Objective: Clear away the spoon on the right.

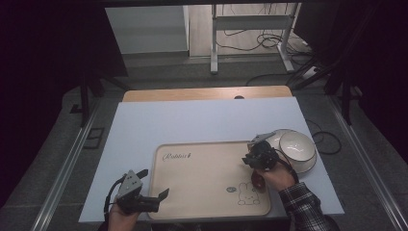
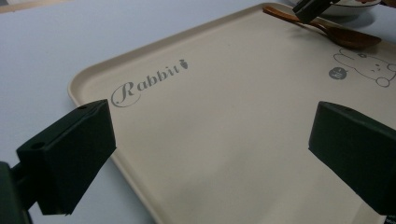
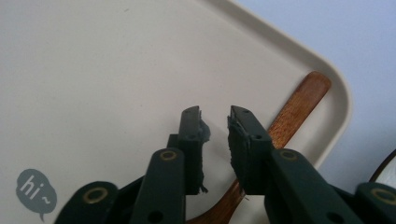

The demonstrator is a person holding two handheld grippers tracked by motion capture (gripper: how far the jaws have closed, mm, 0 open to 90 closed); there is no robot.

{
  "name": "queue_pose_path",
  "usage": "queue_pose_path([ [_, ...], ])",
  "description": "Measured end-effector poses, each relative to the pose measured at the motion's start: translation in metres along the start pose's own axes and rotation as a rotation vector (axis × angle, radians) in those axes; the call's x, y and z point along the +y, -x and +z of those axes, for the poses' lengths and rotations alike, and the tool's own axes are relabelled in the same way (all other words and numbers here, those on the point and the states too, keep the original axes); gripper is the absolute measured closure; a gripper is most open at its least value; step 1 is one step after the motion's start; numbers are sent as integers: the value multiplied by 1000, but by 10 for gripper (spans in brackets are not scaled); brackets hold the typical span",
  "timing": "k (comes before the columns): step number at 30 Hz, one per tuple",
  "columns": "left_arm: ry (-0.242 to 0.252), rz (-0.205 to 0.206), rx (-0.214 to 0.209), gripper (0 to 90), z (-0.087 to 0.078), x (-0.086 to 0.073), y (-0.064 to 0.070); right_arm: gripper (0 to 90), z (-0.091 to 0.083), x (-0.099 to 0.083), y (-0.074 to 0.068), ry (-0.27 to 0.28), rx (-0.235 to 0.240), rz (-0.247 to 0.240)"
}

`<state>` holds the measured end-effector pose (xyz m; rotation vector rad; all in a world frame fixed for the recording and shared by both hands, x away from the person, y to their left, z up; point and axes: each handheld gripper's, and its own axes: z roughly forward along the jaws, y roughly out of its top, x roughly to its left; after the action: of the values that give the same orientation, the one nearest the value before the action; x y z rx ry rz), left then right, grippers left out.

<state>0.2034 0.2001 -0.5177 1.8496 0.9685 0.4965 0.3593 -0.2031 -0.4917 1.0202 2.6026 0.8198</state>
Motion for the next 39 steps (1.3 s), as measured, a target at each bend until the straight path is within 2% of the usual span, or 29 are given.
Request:
queue_pose_path([
  [9, 0, 0, -1, 3, 0, 0, 0, 651, -9, -3, 0, 34, -3, 9],
  [26, 0, 1, -4, 4, 0, 0, 0, 408, -27, -8, -1, 116, 3, 41],
  [32, 0, 1, -3, 4, 0, 0, 0, 335, -33, -12, -2, 143, 2, 33],
  [39, 0, 0, -4, 4, 0, 0, 0, 300, -41, -16, -6, 179, 6, 22],
])
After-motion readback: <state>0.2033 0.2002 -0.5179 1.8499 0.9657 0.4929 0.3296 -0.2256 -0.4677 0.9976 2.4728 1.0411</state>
